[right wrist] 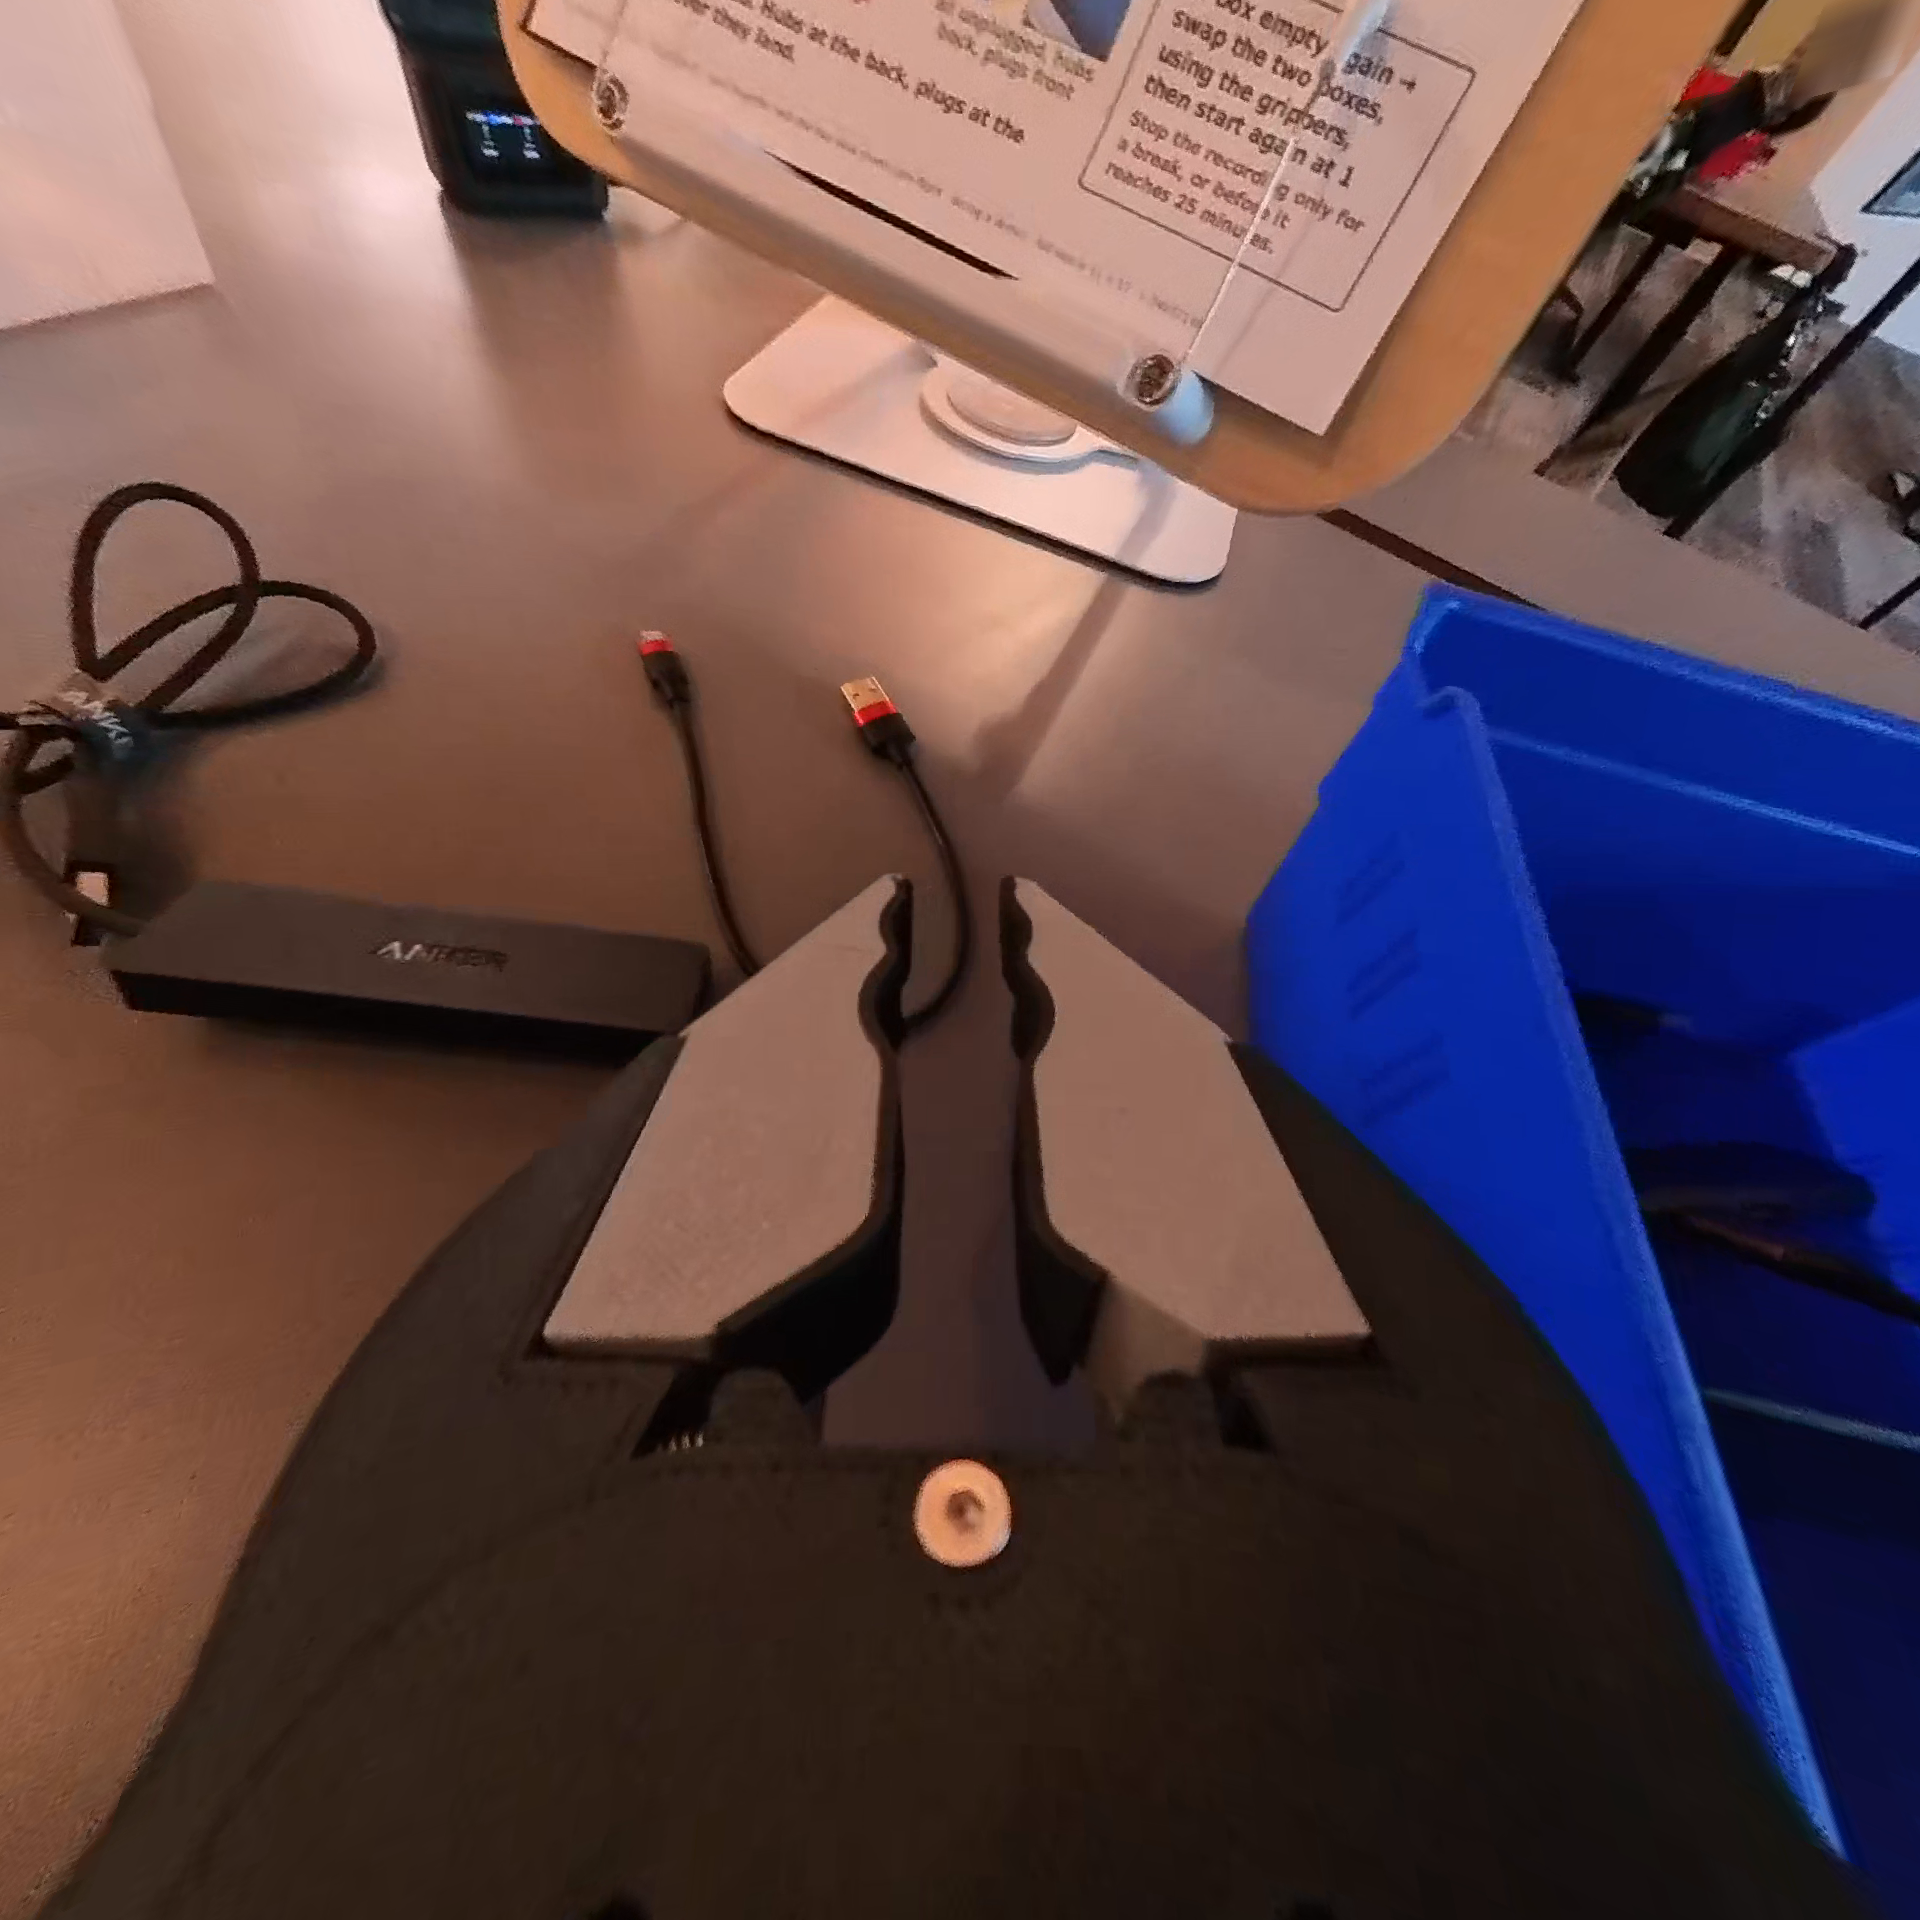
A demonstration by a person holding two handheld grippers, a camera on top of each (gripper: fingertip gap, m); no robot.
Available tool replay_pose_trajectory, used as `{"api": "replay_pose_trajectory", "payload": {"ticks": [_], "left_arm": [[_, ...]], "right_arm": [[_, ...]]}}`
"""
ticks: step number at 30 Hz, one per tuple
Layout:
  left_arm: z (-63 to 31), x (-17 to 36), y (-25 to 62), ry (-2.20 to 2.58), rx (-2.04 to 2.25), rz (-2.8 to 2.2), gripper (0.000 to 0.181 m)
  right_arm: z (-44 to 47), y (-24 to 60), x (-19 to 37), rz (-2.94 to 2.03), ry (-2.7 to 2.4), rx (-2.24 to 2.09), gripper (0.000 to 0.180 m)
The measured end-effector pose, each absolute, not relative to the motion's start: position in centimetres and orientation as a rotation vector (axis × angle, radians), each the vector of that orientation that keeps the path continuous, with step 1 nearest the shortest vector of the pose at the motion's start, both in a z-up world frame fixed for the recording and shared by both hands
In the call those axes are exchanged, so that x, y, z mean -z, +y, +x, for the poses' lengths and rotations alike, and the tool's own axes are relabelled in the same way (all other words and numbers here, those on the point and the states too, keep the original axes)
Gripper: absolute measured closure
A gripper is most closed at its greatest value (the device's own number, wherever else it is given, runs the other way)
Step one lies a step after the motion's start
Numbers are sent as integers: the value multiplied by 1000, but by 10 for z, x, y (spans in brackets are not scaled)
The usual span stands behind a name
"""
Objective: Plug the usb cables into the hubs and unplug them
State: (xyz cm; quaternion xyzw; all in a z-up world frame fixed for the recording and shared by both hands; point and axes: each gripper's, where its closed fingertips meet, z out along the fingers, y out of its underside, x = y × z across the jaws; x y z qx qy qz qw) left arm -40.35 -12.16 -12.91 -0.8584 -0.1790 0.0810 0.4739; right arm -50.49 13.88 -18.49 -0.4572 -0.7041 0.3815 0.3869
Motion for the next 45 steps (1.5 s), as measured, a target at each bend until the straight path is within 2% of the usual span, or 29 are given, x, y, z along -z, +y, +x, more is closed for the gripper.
{"api": "replay_pose_trajectory", "payload": {"ticks": [8,45], "left_arm": [[-407,132,-124,-421,-259,-2125,161],[-413,138,-126,-386,-366,-2164,163]], "right_arm": [[-500,114,183,-1048,-1866,-1010,166],[-500,111,184,-1027,-1877,-1024,172]]}}
